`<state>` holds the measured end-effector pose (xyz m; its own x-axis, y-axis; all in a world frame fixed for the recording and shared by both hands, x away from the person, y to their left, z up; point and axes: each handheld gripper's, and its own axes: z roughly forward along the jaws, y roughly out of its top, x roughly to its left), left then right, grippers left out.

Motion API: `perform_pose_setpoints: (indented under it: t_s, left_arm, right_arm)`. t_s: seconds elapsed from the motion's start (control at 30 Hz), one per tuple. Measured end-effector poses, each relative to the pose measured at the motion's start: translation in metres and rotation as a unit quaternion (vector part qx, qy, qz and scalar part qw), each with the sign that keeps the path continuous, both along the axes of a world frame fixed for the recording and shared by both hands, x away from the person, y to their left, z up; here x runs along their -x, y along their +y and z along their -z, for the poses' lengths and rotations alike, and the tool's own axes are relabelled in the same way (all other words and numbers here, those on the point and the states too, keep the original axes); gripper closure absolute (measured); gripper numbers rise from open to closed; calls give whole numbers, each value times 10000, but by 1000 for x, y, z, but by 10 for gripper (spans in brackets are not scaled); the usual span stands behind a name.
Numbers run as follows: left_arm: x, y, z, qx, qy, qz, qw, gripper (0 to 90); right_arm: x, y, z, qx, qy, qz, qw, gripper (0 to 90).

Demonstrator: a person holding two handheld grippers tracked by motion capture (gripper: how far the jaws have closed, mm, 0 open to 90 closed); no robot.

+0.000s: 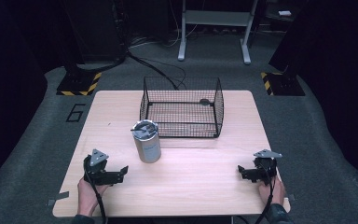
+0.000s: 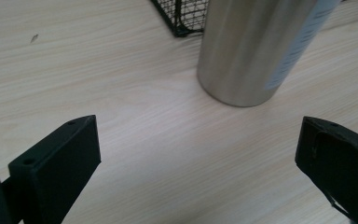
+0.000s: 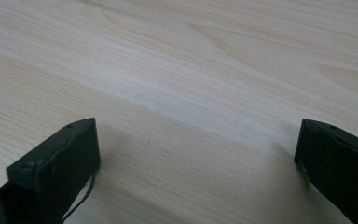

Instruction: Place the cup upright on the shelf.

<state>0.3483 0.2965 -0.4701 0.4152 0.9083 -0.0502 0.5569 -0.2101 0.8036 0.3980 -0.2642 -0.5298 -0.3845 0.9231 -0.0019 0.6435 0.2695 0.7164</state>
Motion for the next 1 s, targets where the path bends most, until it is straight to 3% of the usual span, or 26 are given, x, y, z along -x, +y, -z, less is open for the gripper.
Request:
perform_pose_setpoints:
  t_s: [0.07, 0.23, 0.47, 0.73, 1.0]
  left_arm:
    - [0, -4, -5, 80, -6, 104, 9999, 1]
    - [-1, -19, -17, -3, -173, 283, 9995, 0]
    - [-7, -30, -26, 1, -222, 421, 9989, 0]
    - [-18, -42, -34, 104, -322, 524, 9981, 0]
    - [-35, -48, -37, 345, -373, 558, 9971, 0]
  right_arm:
    - [0, 0, 0, -1, 1, 1, 10000, 0]
    - [0, 0, 0, -1, 2, 1, 10000, 0]
    - [0, 0, 0, -1, 1, 1, 10000, 0]
    - [0, 0, 0, 0, 0, 0, 10000, 0]
    - [0, 0, 0, -2, 1, 2, 10000, 0]
